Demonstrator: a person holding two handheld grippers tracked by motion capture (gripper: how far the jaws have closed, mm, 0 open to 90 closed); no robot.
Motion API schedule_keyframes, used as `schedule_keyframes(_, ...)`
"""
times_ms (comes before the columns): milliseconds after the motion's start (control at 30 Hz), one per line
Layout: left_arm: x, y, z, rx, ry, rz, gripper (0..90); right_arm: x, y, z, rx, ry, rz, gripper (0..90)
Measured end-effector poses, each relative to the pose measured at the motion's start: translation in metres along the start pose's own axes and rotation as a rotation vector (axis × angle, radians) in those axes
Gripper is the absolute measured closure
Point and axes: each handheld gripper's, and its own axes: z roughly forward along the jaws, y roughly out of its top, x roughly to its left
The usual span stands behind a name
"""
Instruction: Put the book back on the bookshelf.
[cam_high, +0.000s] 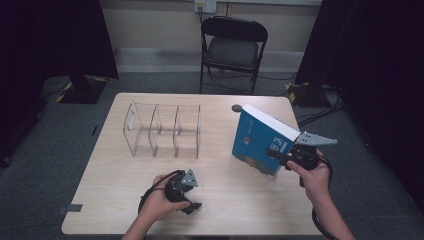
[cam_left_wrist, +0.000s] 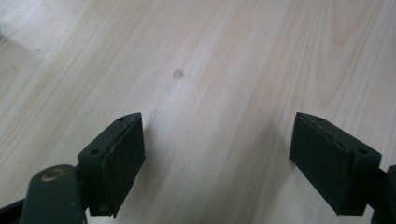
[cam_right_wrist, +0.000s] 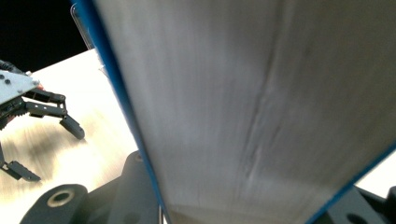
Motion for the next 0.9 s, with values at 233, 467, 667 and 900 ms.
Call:
schedule_keyframes(233, 0.0, -0.016, 0.006, -0.132, 0.012, 0.008, 6.9, 0.002, -0.002, 0.0, -0.016, -0.015, 0.029, 59.7)
schedule_keyframes(467, -0.001, -0.018, 0.007, -0.157, 0.019, -0.002, 4.6, 0.006, -0.002, 0.002, -0.022, -0.07, 0.021, 54.5)
schedule_keyframes(667, -0.001, -0.019, 0.007, -0.158, 0.022, -0.005, 4.6, 0.005, -0.001, 0.009, -0.039, -0.044, 0.012, 58.4)
schedule_keyframes(900, -0.001, -0.019, 0.007, -0.158, 0.023, -0.005, 4.5, 0.008, -0.003, 0.008, -0.04, -0.039, -0.021, 61.2)
